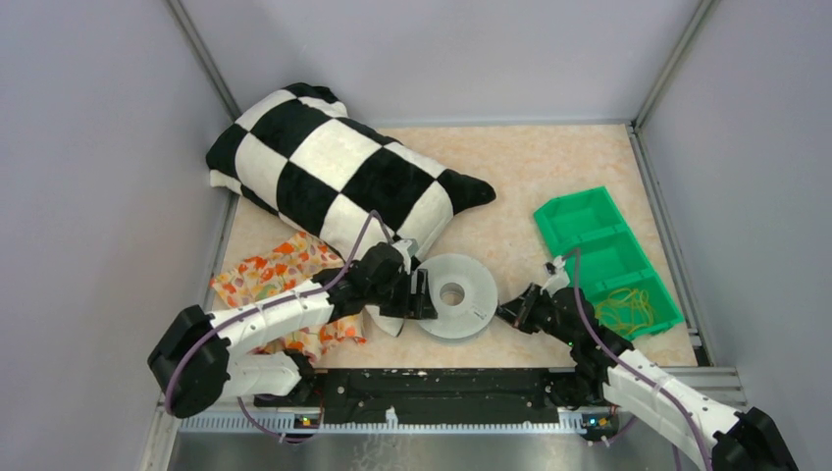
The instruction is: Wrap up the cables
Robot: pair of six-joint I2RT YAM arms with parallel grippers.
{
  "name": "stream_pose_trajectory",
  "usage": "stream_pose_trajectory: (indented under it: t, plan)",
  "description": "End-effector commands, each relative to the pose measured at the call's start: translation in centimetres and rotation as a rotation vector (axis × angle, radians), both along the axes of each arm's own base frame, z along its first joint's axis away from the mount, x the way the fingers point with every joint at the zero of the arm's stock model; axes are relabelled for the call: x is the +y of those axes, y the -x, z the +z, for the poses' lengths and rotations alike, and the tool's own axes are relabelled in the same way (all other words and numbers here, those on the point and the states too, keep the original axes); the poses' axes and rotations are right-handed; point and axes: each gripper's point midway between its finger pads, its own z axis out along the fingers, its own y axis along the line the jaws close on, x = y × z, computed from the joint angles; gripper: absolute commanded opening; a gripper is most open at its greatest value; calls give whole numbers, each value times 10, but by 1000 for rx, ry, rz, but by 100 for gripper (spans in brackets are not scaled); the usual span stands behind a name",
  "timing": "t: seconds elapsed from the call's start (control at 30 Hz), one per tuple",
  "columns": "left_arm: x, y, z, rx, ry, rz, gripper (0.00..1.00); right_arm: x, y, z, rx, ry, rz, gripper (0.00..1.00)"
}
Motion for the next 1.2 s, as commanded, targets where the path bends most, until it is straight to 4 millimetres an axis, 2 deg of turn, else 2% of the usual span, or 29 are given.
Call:
stream_pose_trajectory:
  t: [0.0, 0.27, 0.73, 0.87, 1.17]
  plan:
    - [-29, -6, 18, -45, 96, -50, 76, 0, 7, -15, 24, 8, 22, 0]
    - [-49, -4, 28, -65, 152, -64, 76, -4, 10, -27, 82, 42, 5, 0]
    - [-54, -4, 30, -91, 150, -98, 77, -4, 5, -25, 85, 48, -16, 2]
    - [-54, -3, 29, -90, 145, -106, 77, -6, 5, -26, 87, 51, -23, 10]
    - [-54, -5, 29, -101, 145, -102, 77, -7, 4, -25, 87, 50, -36, 13]
